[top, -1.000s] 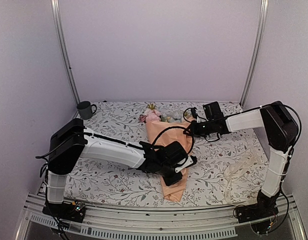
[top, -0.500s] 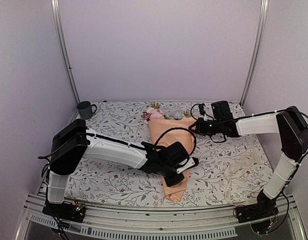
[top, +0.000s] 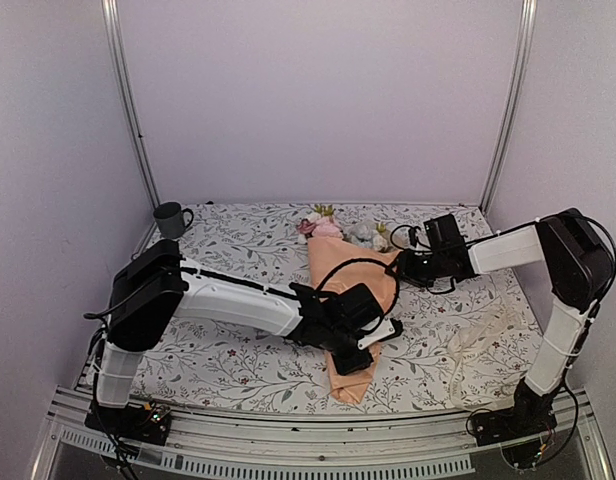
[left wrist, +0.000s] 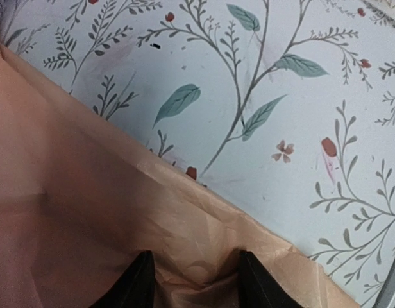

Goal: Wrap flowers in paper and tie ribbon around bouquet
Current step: Press the fold line of the folded wrapping paper.

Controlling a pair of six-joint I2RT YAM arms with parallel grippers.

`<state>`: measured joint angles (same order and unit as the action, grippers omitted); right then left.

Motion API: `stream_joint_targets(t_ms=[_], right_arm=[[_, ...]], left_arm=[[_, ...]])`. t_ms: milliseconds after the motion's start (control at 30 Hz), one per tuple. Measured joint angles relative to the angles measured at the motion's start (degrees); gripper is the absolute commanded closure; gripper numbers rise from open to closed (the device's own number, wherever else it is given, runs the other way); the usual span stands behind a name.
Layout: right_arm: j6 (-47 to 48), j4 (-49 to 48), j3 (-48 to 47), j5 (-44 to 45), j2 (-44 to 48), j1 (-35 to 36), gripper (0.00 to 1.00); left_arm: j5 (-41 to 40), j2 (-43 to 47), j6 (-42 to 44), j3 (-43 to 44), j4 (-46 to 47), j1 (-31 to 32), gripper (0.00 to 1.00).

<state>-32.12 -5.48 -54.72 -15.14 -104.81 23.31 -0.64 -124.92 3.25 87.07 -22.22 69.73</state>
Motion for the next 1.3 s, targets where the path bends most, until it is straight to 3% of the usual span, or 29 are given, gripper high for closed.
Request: stream_joint_targets(t_ms=[233, 367, 533, 633, 933, 1000, 1067, 1300], right_arm=[[2.38, 5.46, 3.17, -0.63, 11.91, -0.13, 0.00], [2.49, 6.25, 7.67, -4.04, 18.38, -0.13, 0.01], [-0.90, 5.05, 17.49, -9.42, 19.67, -0.07, 0.02], [-3.58, 2.86, 20.98, -13.51, 17.88, 0.11, 0.05], [-8.61, -13.05, 19.17, -21.66, 7.37, 0.94, 0.14], [-9.64, -16.20, 18.91, -22.73, 5.49, 1.16, 0.18], [-11.04, -19.82, 18.75, -23.82, 3.43, 1.51, 0.30], [-16.00, -27.87, 20.02, -24.74, -1.88, 2.08, 0.98]], left_arm=[[0.39, -0.37, 0.79, 0.74, -0.79, -0.02, 0.54], [0.74, -0.61, 1.29, 1.22, -1.22, -0.02, 0.54], [1.25, -0.76, 1.42, 1.40, -1.20, -0.04, 0.54], [1.29, -0.76, 1.49, 1.40, -1.22, -0.04, 0.54], [1.38, -0.79, 1.49, 1.44, -1.25, -0.04, 0.53], [1.40, -0.79, 1.46, 1.44, -1.25, -0.04, 0.53], [1.44, -0.79, 1.49, 1.44, -1.25, -0.04, 0.53], [1.73, -0.79, 1.44, 1.42, -1.22, -0.04, 0.53]])
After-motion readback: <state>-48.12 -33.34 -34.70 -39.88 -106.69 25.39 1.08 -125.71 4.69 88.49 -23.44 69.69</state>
